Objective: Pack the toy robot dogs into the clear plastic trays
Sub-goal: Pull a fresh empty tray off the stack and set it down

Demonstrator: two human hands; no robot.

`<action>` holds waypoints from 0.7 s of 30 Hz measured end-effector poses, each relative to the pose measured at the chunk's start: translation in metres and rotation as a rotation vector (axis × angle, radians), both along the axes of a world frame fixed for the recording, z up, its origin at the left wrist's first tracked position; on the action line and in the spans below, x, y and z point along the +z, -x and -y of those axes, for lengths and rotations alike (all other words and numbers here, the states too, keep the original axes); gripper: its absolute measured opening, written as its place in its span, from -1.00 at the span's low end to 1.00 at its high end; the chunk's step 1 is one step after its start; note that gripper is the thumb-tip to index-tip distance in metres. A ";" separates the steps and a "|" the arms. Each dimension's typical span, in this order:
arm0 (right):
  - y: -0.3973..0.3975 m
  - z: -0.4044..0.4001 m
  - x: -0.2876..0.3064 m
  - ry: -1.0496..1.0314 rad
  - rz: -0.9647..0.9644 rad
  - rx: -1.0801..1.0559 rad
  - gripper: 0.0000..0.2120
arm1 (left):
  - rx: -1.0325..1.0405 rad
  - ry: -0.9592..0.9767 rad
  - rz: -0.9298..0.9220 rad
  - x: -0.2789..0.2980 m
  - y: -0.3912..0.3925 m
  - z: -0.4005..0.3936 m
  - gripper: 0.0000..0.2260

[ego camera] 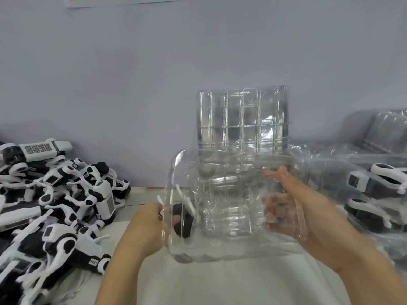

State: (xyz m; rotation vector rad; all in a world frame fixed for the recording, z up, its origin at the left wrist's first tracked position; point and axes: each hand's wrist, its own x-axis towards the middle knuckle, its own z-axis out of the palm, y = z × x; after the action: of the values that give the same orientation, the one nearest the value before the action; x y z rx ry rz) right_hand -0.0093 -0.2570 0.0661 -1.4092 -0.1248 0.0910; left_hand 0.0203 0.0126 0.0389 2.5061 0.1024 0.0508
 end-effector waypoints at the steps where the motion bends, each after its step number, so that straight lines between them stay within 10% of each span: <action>1: -0.001 0.000 -0.001 0.014 -0.033 0.015 -0.40 | -0.002 0.003 0.031 0.000 -0.002 -0.001 -0.82; 21: 0.002 -0.016 -0.010 0.281 -0.346 0.156 -0.18 | 0.365 0.418 0.590 0.004 -0.012 -0.007 -0.63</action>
State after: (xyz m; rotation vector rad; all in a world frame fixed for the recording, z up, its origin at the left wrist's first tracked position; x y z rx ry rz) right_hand -0.0115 -0.2412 0.0564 -1.6397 0.0687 0.4946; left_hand 0.0318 0.0192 0.0434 1.9387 0.2886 0.8204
